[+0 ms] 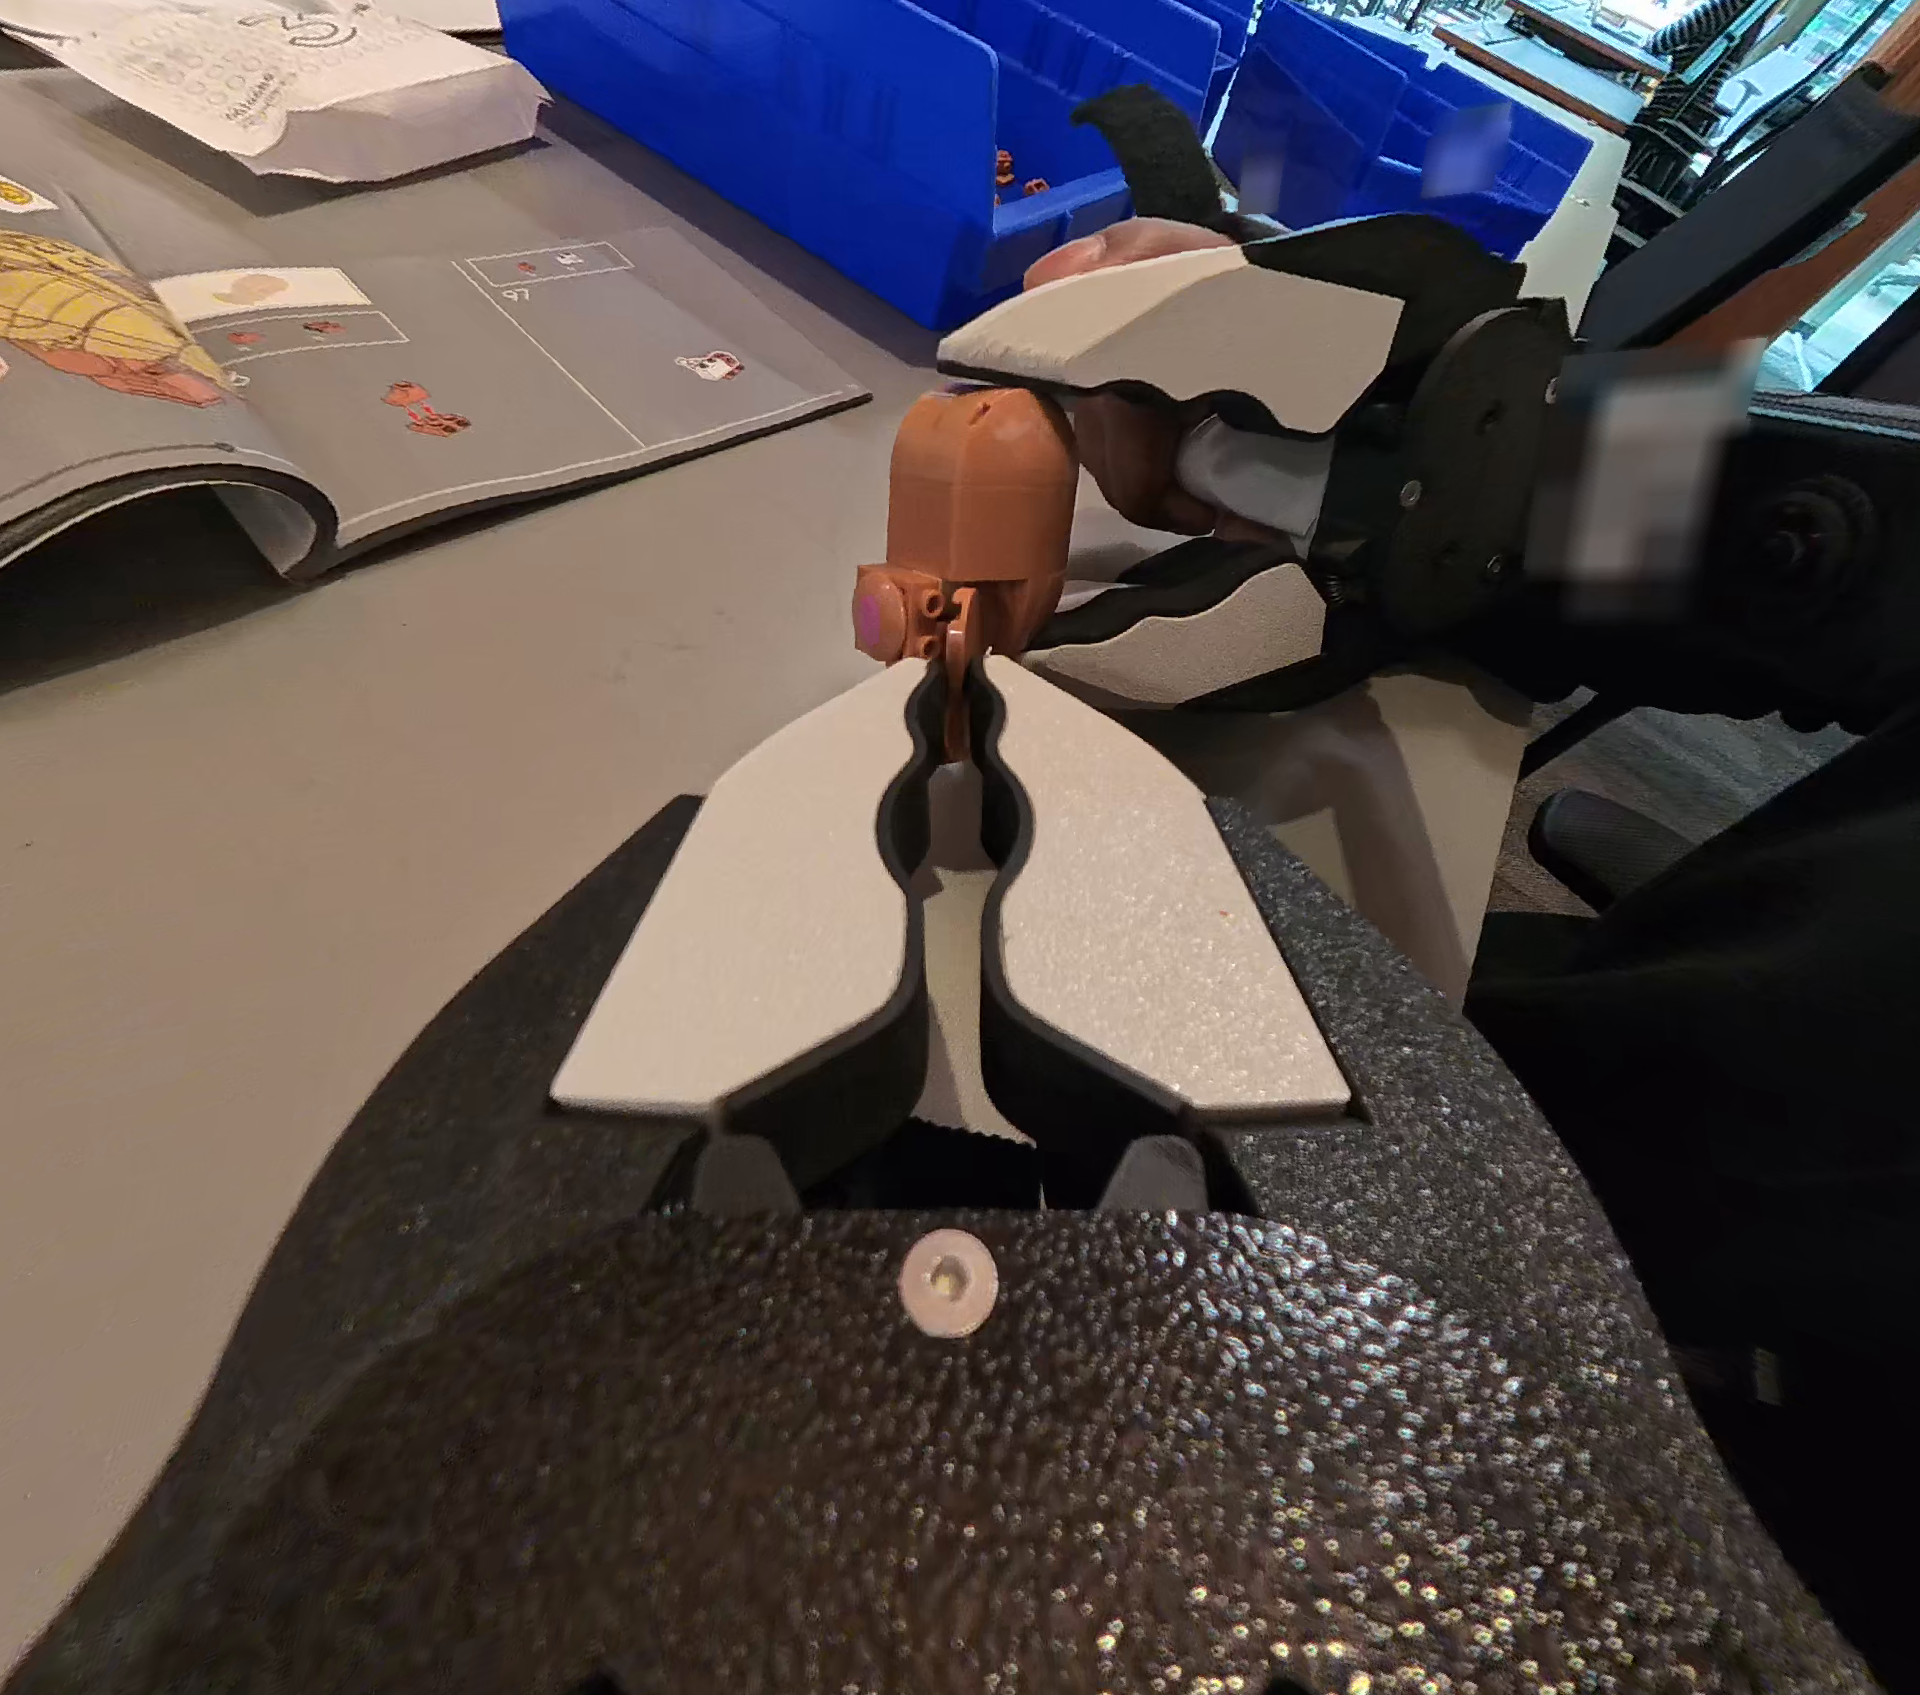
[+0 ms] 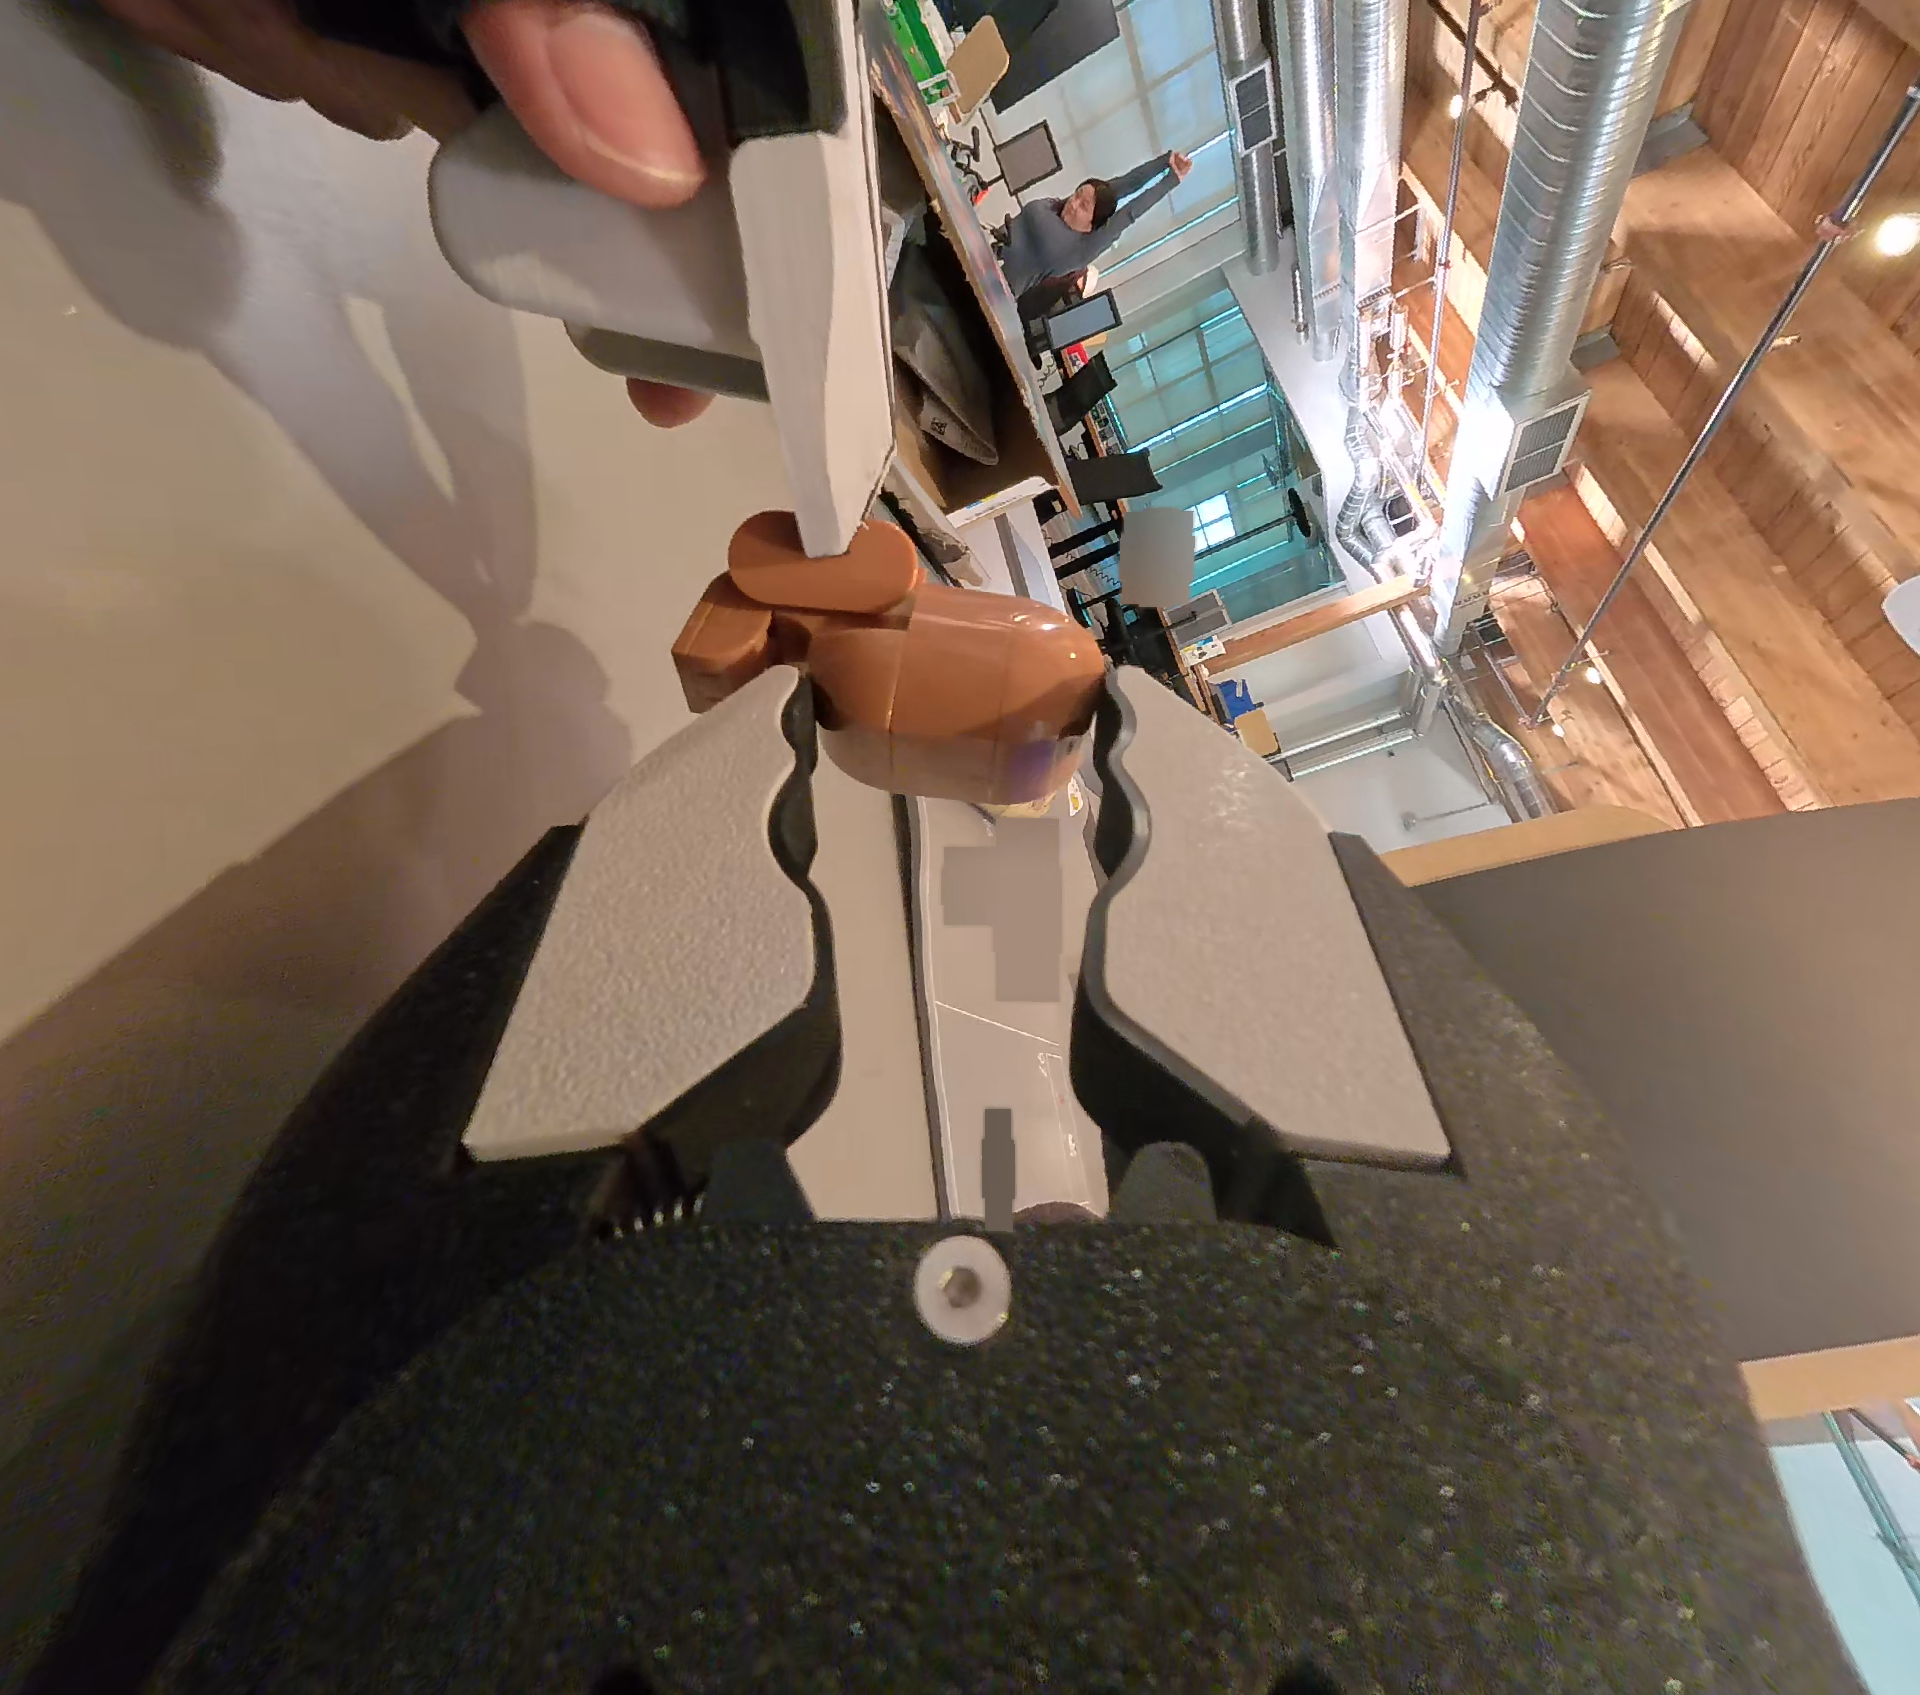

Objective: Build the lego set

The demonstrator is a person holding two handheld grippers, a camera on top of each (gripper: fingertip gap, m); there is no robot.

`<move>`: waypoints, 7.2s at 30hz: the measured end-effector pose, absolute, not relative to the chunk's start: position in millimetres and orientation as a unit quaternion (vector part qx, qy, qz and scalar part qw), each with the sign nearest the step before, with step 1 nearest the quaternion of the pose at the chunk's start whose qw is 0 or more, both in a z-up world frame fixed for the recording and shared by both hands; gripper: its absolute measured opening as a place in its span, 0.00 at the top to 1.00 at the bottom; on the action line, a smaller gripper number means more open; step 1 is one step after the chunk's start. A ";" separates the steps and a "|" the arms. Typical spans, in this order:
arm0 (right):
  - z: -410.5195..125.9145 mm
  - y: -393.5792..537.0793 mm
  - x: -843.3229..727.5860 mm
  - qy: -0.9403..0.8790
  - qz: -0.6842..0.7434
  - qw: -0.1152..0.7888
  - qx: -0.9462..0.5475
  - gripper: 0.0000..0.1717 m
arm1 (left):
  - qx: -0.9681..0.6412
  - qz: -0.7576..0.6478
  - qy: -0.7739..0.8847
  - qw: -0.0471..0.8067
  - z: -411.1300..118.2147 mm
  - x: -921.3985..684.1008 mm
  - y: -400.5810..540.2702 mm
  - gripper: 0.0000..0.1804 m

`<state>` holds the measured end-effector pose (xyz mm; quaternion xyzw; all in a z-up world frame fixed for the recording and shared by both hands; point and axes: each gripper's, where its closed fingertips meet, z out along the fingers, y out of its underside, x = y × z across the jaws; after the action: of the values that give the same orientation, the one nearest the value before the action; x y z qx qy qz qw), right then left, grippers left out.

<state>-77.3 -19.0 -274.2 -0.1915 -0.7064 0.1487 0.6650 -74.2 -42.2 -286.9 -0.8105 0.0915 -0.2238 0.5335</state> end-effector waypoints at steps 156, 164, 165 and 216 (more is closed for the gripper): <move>-341.0 31.8 -18.9 -0.642 0.147 0.399 -0.638 0.76 | -0.833 -0.236 0.151 0.477 -308.9 -65.3 -56.7 0.97; -336.7 39.9 -15.8 -0.658 0.235 0.363 -0.617 0.69 | -0.819 -0.192 0.238 0.485 -293.7 -83.7 -29.2 0.89; -337.6 43.1 -18.6 -0.663 0.230 0.365 -0.612 0.69 | -0.810 -0.195 0.257 0.489 -289.6 -83.9 -21.0 0.88; -333.3 -71.6 -54.6 -0.842 0.288 0.299 -0.345 0.77 | -0.797 -0.111 0.210 0.556 -290.2 -121.8 -28.7 0.80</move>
<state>-54.6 -71.6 -333.3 -0.3451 -0.8415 0.2881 0.2995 -121.8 -28.7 -290.2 -0.7968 0.2099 -0.1112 0.5555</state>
